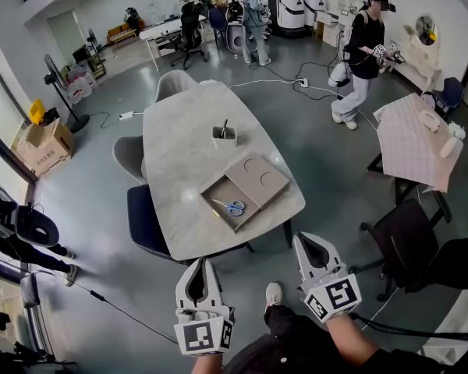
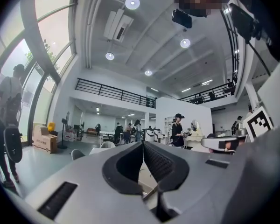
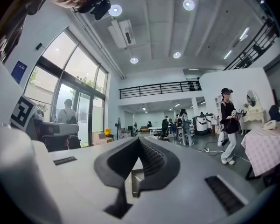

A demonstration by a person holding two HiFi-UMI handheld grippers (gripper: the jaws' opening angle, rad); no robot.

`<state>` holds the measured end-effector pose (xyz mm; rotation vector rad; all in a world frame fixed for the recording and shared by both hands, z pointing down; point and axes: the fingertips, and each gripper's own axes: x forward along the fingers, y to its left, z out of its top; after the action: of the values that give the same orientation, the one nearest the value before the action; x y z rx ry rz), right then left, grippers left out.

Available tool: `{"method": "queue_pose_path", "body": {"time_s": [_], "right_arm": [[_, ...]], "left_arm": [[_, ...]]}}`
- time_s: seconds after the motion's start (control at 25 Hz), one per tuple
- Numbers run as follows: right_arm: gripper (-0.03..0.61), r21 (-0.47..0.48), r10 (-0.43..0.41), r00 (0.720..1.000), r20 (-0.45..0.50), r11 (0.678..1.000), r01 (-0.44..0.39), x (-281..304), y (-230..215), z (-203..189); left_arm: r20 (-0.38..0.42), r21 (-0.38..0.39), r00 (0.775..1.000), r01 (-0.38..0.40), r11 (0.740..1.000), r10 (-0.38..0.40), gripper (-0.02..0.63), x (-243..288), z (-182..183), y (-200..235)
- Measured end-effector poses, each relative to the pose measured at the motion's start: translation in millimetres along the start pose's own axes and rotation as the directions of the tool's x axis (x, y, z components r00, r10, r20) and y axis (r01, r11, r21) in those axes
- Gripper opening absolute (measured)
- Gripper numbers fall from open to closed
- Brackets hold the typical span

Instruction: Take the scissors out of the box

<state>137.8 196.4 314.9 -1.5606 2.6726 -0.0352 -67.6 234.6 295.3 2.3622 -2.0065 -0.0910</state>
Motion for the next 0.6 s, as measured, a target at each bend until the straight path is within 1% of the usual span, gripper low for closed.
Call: {"method": "queue_pose_path", "body": {"time_s": [0.16, 0.4, 0.6], "right_arm": [[-0.005, 0.008, 0.010, 1.000, -0.004, 1.000, -0.010, 31.0, -18.8, 0.0], [-0.005, 0.018, 0.041, 0.999, -0.018, 0.999, -0.041, 76.8, -43.3, -2.2], [-0.005, 0.016, 0.072, 0.997, -0.016, 0.997, -0.071, 116.2, -66.3, 0.3]], "left_arm": [[-0.006, 0.003, 1.000, -0.017, 1.000, 0.017, 0.017, 32.0, 1.4, 5.5], [-0.024, -0.002, 0.997, -0.072, 0.997, 0.072, 0.017, 75.4, -1.2, 20.4], [-0.023, 0.001, 0.994, -0.107, 0.994, 0.107, 0.017, 114.2, -0.8, 27.1]]}}
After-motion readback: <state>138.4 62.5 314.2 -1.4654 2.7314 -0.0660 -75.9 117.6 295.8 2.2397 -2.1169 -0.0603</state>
